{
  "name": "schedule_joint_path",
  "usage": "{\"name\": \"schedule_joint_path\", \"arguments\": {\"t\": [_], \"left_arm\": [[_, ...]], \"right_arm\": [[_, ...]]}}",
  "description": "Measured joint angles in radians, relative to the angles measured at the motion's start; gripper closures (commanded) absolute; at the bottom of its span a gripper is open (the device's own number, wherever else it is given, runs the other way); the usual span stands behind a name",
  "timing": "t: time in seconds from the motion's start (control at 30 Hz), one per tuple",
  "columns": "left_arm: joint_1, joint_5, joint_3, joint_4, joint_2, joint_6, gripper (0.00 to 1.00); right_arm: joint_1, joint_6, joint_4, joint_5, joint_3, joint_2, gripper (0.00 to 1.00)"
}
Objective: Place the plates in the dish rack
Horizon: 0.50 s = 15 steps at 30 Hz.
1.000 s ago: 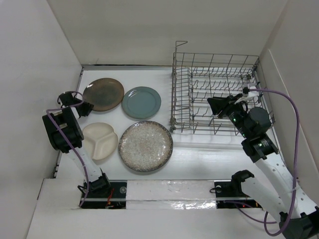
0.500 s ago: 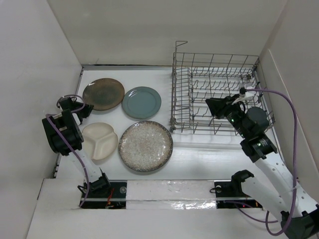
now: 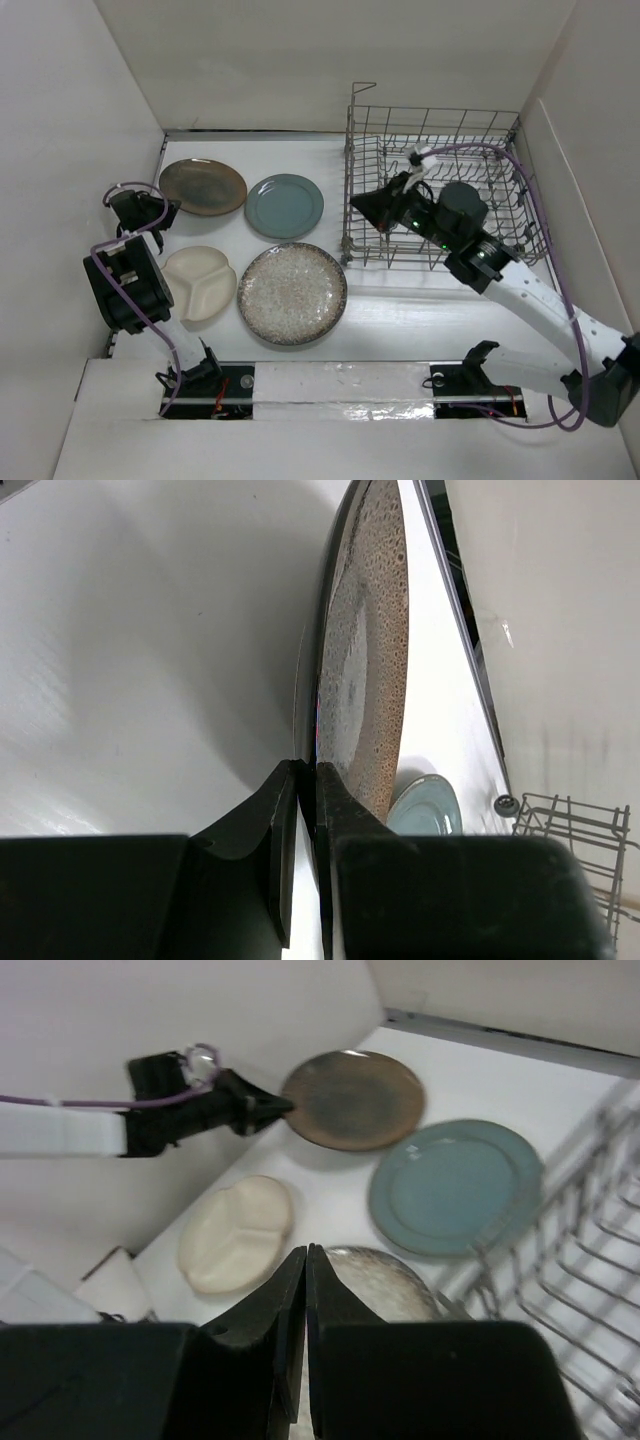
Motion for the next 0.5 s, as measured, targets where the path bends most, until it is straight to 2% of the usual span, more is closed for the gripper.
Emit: {"name": "schedule_joint_path", "arguments": {"t": [0.07, 0.2, 0.5], "left_arm": [[0.0, 0.0, 0.0, -0.002, -0.003, 0.008, 1.0], [0.0, 0.006, -0.001, -0.004, -0.017, 0.018, 1.0], [0.0, 0.026, -0.014, -0.007, -0.137, 0.023, 1.0]], "right_arm": [[0.055, 0.005, 0.004, -0.01, 0.103, 0.099, 0.81], [0.106, 0.031, 0.047, -0.048, 0.254, 0.283, 0.61], [0.131, 0.104, 0.069, -0.123, 0.472, 0.695, 0.45]]}}
